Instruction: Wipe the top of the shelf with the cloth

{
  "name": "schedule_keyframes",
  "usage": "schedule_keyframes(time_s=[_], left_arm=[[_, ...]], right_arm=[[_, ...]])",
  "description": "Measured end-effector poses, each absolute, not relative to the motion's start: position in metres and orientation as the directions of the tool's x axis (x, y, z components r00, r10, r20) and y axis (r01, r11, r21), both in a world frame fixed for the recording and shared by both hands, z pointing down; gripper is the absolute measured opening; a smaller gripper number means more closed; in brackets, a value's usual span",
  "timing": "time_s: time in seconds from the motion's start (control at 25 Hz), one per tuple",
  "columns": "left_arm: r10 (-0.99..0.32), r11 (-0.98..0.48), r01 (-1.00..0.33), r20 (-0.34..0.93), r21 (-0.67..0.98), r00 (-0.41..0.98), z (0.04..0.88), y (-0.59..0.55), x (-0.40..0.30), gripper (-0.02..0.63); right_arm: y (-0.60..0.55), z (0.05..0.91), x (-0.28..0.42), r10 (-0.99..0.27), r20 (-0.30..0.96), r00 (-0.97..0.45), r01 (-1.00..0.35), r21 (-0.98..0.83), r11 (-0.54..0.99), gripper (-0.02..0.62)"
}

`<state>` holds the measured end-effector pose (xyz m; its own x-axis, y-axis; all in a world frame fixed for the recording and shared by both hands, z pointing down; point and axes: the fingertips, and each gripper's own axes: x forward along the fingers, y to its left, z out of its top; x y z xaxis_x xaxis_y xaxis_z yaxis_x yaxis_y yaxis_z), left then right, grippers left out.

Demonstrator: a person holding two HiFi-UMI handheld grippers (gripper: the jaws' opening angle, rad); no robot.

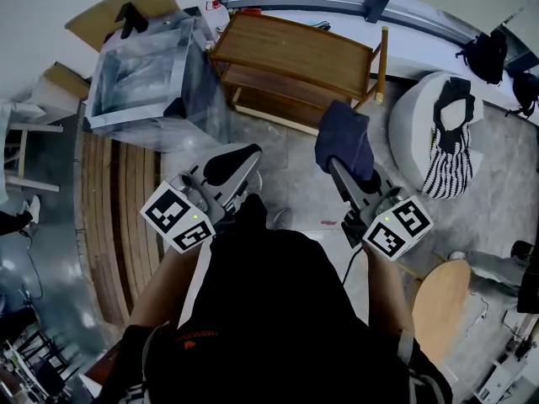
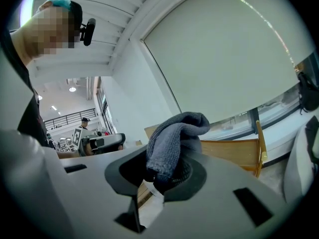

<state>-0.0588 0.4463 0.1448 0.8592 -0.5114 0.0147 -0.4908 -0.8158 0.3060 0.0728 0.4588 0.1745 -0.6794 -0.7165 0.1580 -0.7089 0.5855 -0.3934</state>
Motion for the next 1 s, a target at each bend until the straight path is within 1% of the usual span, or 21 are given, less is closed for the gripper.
schedule_keyframes(time_s=[0.44,1.0], left_arm=[[-0.526,-0.803,-0.495,-0.001,0.332,0.851,0.158,0.405,-0.047,0.026],[-0.548,-0.774,-0.516,0.021,0.366,0.836,0.183,0.303,-0.069,0.026]], right_arm=[[0.419,0.185,0.087,-0.704,0.182,-0.686,-0.709,-0.382,0.593,0.069],[0.318,0.211,0.06,-0.672,0.223,-0.706,-0.696,-0.39,0.603,0.069]])
